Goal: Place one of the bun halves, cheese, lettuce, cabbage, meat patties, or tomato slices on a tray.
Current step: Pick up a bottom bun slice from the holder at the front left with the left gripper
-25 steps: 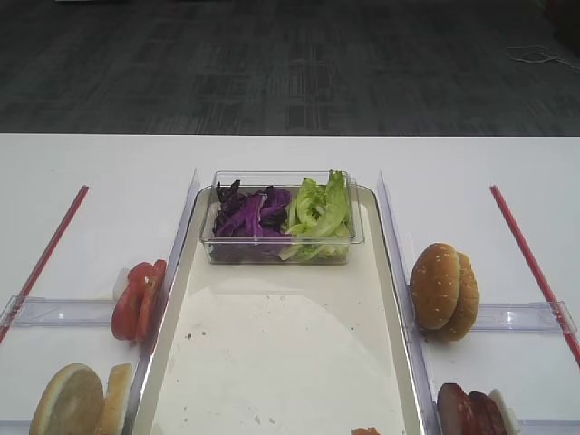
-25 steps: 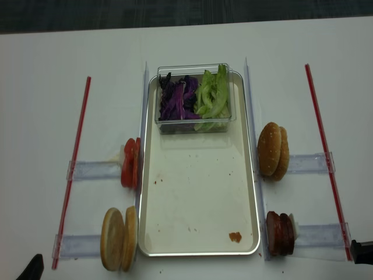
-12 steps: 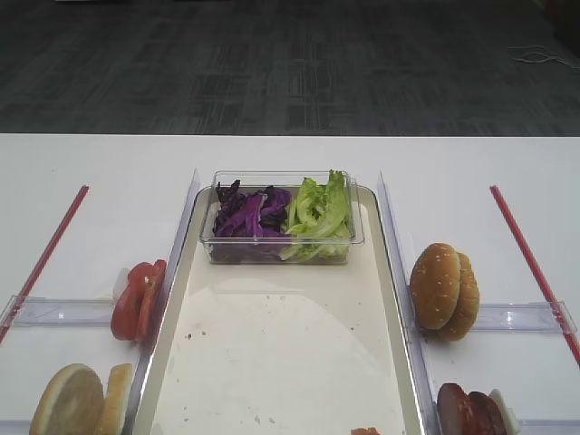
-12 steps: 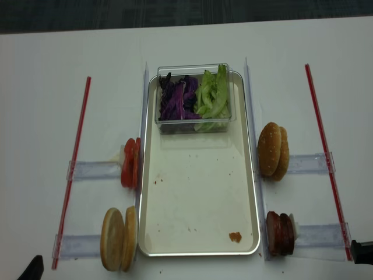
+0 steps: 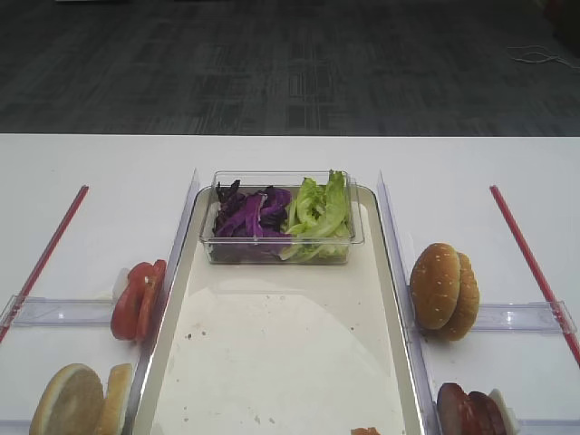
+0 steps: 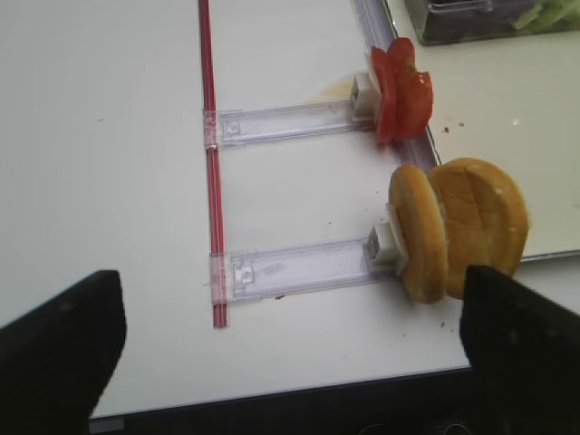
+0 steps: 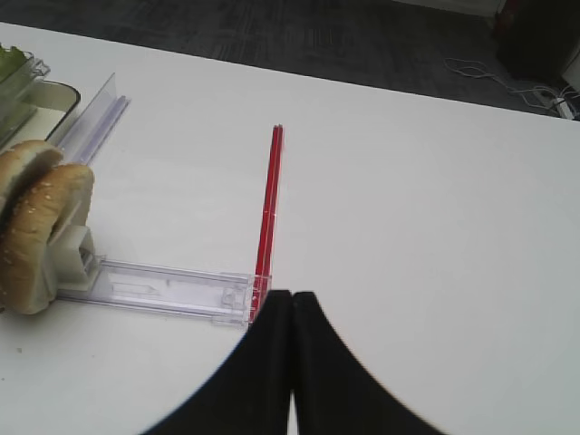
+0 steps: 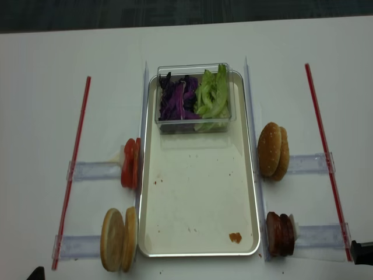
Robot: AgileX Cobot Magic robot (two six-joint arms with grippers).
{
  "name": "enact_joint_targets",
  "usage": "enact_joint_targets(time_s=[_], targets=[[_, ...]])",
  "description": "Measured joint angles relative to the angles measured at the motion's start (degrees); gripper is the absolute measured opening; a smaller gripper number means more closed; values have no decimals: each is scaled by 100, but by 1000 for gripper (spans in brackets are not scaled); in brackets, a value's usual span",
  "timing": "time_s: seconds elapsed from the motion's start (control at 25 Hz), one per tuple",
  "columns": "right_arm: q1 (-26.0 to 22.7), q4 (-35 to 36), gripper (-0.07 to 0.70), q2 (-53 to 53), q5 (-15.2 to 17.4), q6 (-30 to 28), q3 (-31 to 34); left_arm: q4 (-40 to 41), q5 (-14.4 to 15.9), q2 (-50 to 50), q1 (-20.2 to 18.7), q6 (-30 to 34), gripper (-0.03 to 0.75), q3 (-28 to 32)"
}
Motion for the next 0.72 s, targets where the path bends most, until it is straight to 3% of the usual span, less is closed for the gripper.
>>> enact_joint_targets(time_s=[0.32, 0.72], targets=[[0, 0, 133, 0, 0, 29, 0, -144, 8, 452, 0, -243, 697, -378], [0, 0, 133, 0, 0, 43, 0, -724, -3, 1728, 0, -407, 697, -728]])
